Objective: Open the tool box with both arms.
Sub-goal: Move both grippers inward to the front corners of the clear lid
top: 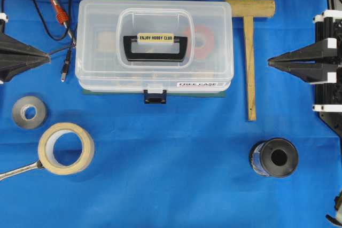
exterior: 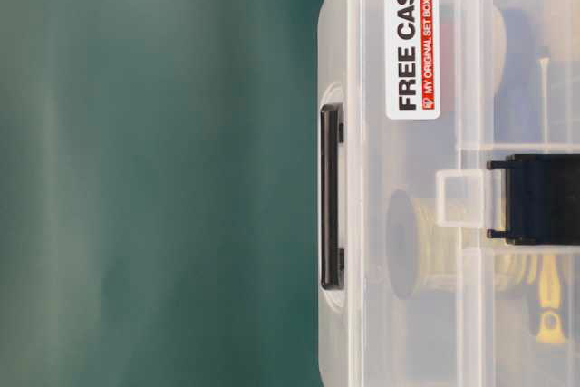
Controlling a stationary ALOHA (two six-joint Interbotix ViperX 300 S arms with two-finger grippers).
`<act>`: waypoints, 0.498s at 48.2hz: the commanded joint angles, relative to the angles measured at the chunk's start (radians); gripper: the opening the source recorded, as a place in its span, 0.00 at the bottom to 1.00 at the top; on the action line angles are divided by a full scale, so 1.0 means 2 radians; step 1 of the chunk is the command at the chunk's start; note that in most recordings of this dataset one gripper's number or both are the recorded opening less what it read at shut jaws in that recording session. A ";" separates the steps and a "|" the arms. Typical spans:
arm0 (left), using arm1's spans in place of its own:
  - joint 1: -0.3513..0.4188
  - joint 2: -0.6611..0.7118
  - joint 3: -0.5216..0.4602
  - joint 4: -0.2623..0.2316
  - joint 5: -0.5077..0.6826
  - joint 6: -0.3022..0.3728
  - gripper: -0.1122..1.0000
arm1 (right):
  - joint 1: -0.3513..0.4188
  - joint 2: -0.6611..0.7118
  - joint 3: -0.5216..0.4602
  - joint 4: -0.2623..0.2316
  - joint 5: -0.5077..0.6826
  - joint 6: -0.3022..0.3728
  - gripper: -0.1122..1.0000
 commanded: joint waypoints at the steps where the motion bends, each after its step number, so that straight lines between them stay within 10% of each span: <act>1: -0.001 0.004 -0.012 -0.017 0.006 0.003 0.10 | -0.001 0.004 -0.009 0.001 -0.003 0.000 0.10; 24: 0.042 0.033 -0.008 -0.017 0.092 -0.002 0.10 | -0.061 0.032 -0.017 0.012 0.124 0.018 0.10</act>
